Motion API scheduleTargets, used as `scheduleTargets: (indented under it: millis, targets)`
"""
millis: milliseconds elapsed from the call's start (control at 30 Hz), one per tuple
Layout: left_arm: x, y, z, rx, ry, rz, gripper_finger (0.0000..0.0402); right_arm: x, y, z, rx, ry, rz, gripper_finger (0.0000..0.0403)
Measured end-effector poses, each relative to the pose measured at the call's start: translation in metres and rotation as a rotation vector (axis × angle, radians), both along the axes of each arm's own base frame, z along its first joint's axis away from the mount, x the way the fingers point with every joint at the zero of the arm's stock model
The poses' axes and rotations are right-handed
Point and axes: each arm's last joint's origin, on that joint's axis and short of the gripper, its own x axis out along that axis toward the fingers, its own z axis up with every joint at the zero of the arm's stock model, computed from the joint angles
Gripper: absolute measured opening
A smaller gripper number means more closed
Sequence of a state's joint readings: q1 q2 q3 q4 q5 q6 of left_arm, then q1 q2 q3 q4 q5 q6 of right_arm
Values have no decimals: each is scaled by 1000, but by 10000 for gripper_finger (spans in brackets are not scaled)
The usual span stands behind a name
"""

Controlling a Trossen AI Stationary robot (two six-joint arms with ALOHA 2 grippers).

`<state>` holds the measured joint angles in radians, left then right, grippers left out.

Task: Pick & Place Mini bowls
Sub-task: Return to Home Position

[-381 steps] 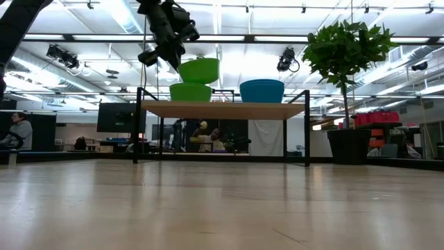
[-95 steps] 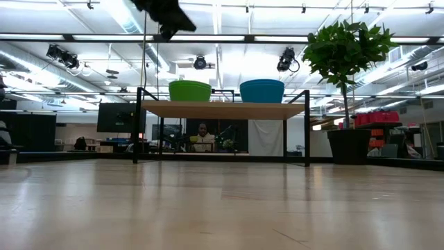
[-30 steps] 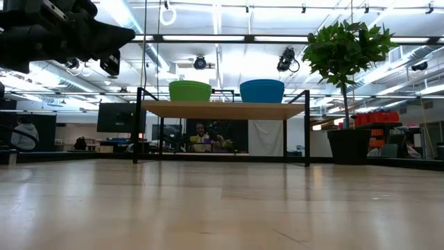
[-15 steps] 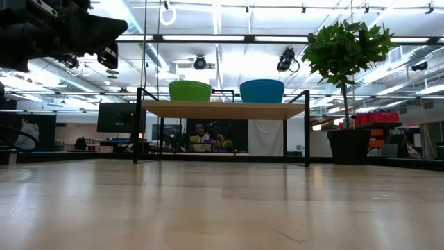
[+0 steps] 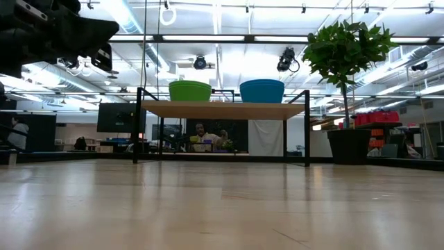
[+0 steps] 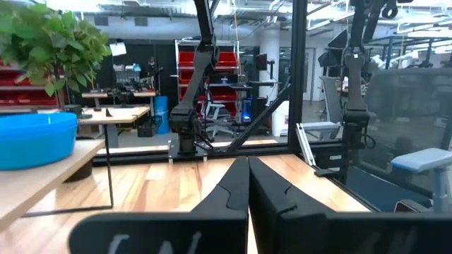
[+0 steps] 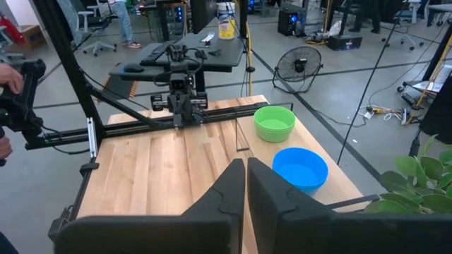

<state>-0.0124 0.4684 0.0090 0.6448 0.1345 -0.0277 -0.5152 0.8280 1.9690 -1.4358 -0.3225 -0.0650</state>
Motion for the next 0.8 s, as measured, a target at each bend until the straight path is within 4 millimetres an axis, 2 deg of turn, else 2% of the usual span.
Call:
scheduleTargets:
  millis: [467, 800]
  targets:
    - [-12, 1, 3, 23, -24, 16, 0, 0, 0, 0, 0, 0, 0, 23]
    - [-18, 4, -6, 48, 54, 47, 0, 0, 0, 0, 0, 0, 0, 23]
